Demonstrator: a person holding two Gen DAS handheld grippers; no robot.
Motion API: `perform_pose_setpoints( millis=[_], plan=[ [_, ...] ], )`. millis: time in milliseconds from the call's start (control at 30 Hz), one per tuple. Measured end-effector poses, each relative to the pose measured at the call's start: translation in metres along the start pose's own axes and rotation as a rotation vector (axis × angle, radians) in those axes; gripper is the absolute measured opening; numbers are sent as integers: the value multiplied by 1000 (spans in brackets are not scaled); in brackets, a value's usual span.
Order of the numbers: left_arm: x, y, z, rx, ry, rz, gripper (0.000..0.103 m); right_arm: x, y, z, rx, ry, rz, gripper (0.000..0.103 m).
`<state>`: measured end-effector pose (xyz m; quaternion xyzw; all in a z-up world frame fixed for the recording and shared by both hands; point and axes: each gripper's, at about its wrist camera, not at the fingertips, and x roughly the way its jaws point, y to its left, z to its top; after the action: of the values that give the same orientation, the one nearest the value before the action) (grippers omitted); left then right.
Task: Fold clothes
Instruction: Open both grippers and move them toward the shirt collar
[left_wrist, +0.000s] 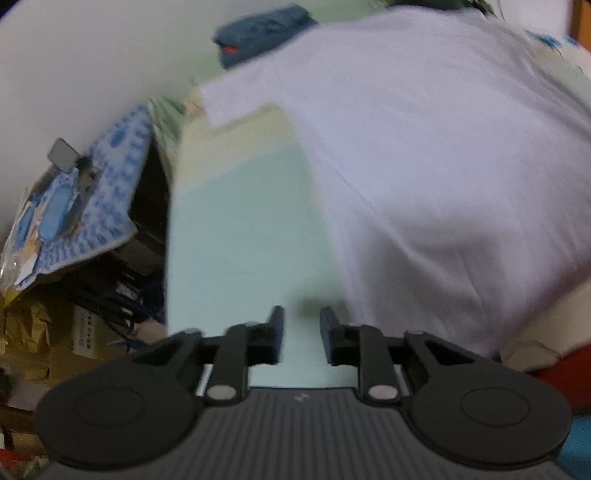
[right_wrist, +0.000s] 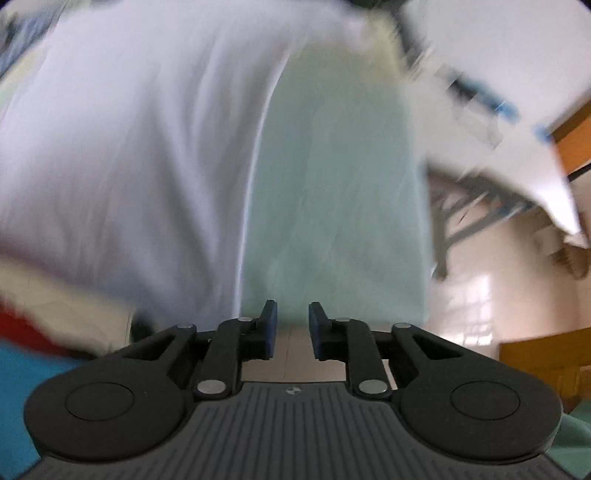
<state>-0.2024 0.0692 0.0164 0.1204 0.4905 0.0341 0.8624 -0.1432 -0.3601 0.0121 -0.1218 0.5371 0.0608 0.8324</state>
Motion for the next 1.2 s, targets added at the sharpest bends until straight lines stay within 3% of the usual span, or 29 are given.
perform_pose_setpoints(
  millis=[133, 267, 400, 433, 567, 633, 700, 800, 933, 1067, 1200],
  plan=[
    [8, -7, 38, -1, -106, -93, 27, -8, -1, 34, 190, -225, 65, 35],
    [23, -34, 87, 60, -137, -151, 29, 17, -10, 70, 330, -283, 87, 36],
    [21, -69, 145, 116, -222, -202, 68, 53, -48, 109, 541, -314, 139, 37],
    [19, -80, 159, 133, -250, -205, 69, 62, -57, 115, 595, -312, 130, 37],
    [19, -135, 215, 236, -373, -226, 66, 90, -87, 132, 730, -301, 70, 37],
    [33, -170, 242, 288, -370, -279, 62, 98, -99, 137, 734, -301, 97, 29],
    [46, -216, 262, 366, -362, -295, 62, 106, -110, 142, 737, -301, 125, 29],
    [59, -282, 278, 517, -442, -287, 63, 115, -132, 146, 738, -301, 146, 31],
    [91, -349, 306, 579, -424, -340, 63, 130, -167, 146, 805, -287, 319, 31],
    [117, -397, 317, 607, -399, -319, 60, 145, -193, 167, 818, -301, 369, 31],
    [126, -417, 320, 602, -388, -325, 59, 162, -220, 200, 784, -316, 458, 35]
  ],
)
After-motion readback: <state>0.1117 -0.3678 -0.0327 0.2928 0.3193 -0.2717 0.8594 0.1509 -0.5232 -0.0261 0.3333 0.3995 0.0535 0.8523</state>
